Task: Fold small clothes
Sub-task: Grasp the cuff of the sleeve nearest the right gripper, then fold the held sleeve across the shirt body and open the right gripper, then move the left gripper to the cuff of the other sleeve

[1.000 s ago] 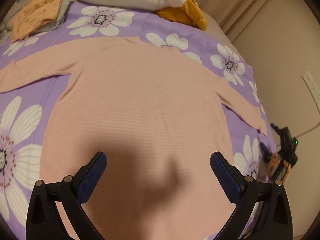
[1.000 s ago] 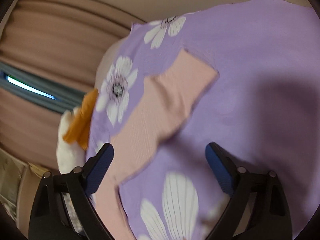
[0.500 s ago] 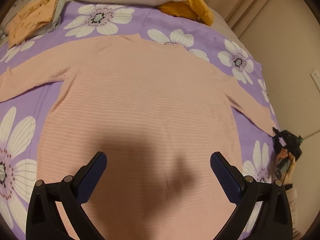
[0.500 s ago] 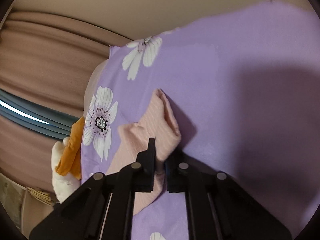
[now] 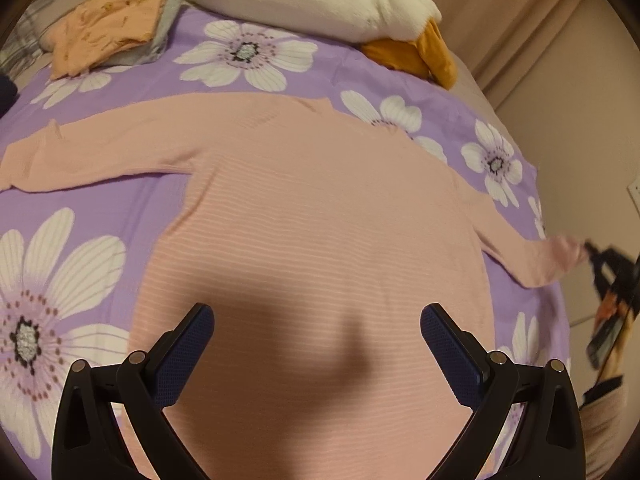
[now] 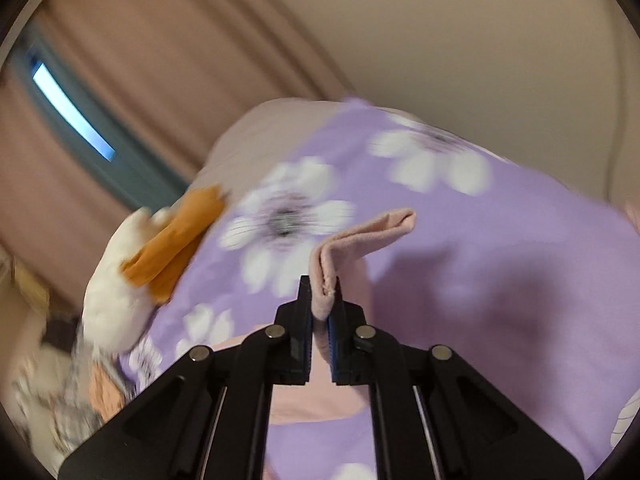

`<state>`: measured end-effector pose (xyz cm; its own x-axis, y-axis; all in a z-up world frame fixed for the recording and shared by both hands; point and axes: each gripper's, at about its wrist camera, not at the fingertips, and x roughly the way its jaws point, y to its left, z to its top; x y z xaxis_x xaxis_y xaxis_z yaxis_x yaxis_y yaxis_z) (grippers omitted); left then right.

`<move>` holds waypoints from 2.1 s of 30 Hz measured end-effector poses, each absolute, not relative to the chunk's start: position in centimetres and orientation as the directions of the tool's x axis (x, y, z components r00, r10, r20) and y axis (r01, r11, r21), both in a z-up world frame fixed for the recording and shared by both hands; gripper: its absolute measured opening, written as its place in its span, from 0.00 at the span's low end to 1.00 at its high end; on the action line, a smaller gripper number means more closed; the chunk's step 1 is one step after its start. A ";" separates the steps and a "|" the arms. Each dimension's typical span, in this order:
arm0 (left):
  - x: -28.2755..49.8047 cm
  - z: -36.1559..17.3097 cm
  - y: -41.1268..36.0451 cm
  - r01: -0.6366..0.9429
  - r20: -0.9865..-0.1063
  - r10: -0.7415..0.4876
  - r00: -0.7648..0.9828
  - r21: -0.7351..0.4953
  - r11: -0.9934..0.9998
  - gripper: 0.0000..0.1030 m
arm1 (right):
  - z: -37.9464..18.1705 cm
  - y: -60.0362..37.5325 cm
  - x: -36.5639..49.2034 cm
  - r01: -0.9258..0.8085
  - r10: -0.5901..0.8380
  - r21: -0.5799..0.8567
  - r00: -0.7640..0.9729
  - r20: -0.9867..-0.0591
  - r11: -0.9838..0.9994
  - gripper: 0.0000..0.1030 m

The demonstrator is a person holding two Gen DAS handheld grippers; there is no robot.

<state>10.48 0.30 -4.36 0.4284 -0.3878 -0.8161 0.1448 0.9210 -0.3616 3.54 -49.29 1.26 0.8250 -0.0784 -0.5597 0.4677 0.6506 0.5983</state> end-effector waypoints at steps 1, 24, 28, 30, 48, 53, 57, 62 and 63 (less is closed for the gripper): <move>10.4 -4.3 0.7 0.139 -0.814 -0.388 0.433 -0.365 0.921 0.99 | 2.9 -47.5 5.2 0.436 -0.059 0.578 0.829 -0.556 0.690 0.07; 12.2 -6.5 11.8 -0.054 -0.818 -0.325 0.474 -0.395 0.917 0.99 | -3.7 -7.3 24.6 -0.149 0.119 0.031 0.628 -0.769 0.988 0.07; 12.6 -6.7 12.4 -0.064 -0.814 -0.327 0.480 -0.404 0.913 0.99 | -6.7 -3.7 23.8 -0.239 0.117 -0.033 0.584 -0.803 0.970 0.08; 12.7 -6.7 12.4 -0.064 -0.810 -0.327 0.487 -0.406 0.911 0.99 | -7.5 -2.7 23.5 -0.304 0.188 0.023 0.527 -0.829 0.953 0.27; 21.6 -5.1 2.2 0.229 -0.629 -0.667 0.400 -0.636 0.737 0.93 | -7.4 -27.4 12.0 0.063 0.341 0.526 0.696 -0.633 0.848 0.60; 26.0 -7.4 -2.7 0.246 -0.562 -0.768 0.308 -0.732 0.635 0.71 | -8.5 -29.5 9.3 0.101 0.353 0.592 0.719 -0.598 0.799 0.60; 29.2 -9.0 -3.6 0.192 -0.598 -0.715 0.362 -0.702 0.685 0.70 | -9.4 -30.6 7.7 0.123 0.356 0.620 0.725 -0.589 0.775 0.60; 32.4 -11.3 0.0 0.026 -0.684 -0.597 0.419 -0.648 0.761 0.70 | -10.0 -31.5 6.2 0.148 0.344 0.626 0.729 -0.592 0.766 0.60; 32.5 -11.4 1.0 0.015 -0.672 -0.608 0.422 -0.665 0.746 0.70 | -10.0 -31.5 6.0 0.147 0.346 0.629 0.728 -0.591 0.764 0.60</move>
<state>32.48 1.04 -11.38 0.4224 -0.6080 -0.6722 0.0151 0.7463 -0.6655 5.96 -31.48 -10.01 0.7283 0.3465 -0.5912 0.1471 0.7636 0.6287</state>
